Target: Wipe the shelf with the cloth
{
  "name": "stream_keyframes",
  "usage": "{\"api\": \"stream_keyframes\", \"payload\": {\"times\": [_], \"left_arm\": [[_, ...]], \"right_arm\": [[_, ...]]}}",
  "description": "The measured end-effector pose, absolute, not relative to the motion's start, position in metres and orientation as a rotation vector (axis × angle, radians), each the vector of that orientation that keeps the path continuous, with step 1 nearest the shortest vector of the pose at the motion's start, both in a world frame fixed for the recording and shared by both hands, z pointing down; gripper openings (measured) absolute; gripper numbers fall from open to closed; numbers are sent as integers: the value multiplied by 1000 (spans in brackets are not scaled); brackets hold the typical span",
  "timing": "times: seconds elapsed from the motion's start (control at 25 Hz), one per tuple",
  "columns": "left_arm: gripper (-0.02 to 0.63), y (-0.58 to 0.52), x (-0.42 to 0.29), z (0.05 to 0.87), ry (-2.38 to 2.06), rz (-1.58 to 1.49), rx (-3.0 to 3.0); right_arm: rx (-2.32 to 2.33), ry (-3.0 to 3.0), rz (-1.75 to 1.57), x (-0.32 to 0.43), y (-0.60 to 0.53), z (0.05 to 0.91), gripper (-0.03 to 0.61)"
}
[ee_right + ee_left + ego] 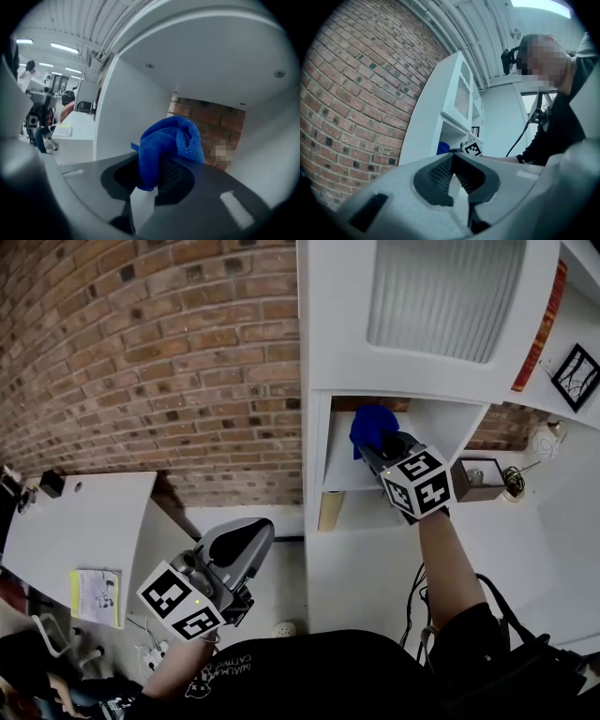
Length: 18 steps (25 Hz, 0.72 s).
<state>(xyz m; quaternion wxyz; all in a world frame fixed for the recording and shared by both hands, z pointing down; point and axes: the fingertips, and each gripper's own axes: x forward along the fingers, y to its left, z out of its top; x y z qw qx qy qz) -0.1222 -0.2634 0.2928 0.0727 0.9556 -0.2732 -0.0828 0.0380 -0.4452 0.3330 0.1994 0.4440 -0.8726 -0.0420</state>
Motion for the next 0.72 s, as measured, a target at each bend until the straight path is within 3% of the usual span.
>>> {"api": "stream_keyframes", "payload": {"times": [0.72], "left_arm": [[-2,-265,-166,315,-1032,-170,2762]], "right_arm": [[1036,-2097,-407,8,-538,370,66]]}}
